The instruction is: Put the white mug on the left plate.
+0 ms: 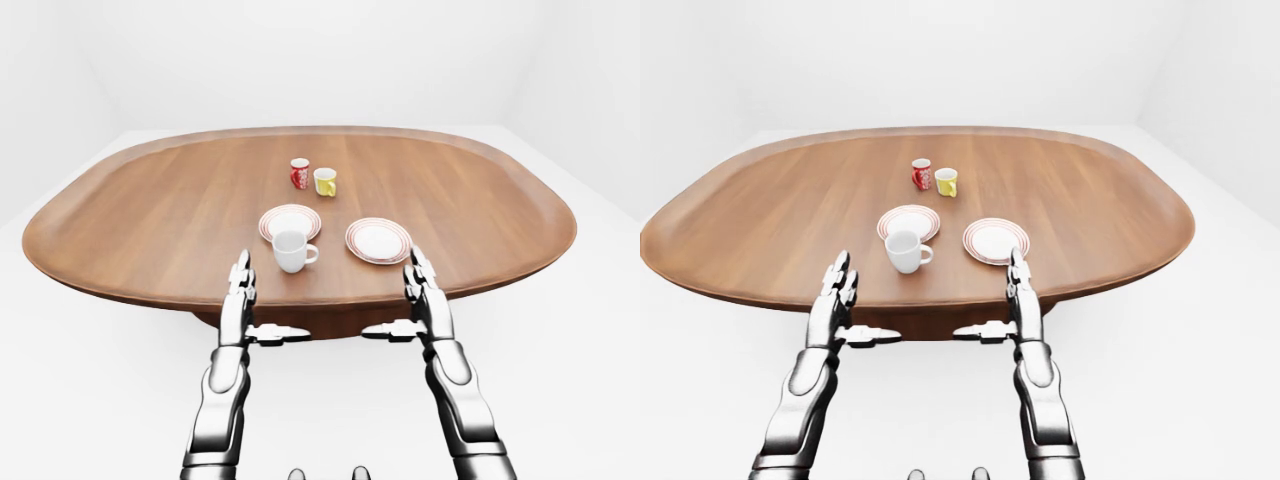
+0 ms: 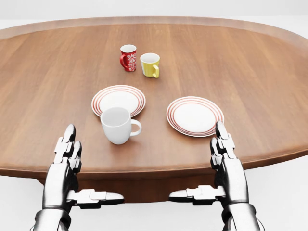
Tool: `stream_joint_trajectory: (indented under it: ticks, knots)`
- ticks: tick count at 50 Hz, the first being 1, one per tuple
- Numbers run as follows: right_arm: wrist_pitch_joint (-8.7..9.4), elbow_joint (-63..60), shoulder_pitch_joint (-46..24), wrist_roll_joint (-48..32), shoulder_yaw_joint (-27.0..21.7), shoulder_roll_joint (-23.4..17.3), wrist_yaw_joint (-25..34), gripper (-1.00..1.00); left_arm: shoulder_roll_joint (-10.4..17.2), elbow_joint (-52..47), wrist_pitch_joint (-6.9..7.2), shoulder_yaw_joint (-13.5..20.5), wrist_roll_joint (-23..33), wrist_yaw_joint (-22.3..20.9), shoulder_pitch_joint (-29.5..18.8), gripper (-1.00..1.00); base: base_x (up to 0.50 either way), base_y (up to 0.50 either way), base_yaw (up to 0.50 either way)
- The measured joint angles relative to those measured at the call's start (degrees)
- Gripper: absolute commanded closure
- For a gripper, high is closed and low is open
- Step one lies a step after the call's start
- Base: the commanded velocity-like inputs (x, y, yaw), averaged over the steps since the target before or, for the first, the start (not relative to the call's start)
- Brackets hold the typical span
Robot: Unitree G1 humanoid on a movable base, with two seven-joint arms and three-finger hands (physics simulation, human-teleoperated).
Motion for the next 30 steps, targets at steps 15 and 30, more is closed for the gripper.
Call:
stream_joint_trajectory:
  ticks: [15, 30]
  knots:
    - [1.12, -0.3, 0.3, 2.1, -0.9, -0.4, 1.2, -1.00, 0.6, 0.5, -0.01, 0.7, 0.9, -1.2, -0.1, -1.00, 0.00, 0.00, 0.00]
    - [4.47, -22.0, -1.7, 10.9, -5.9, -2.2, 0.0, -1.00, 1.9, -19.7, 5.01, 2.2, 1.4, -2.9, -3.6, -1.00, 0.00, 0.00, 0.00]
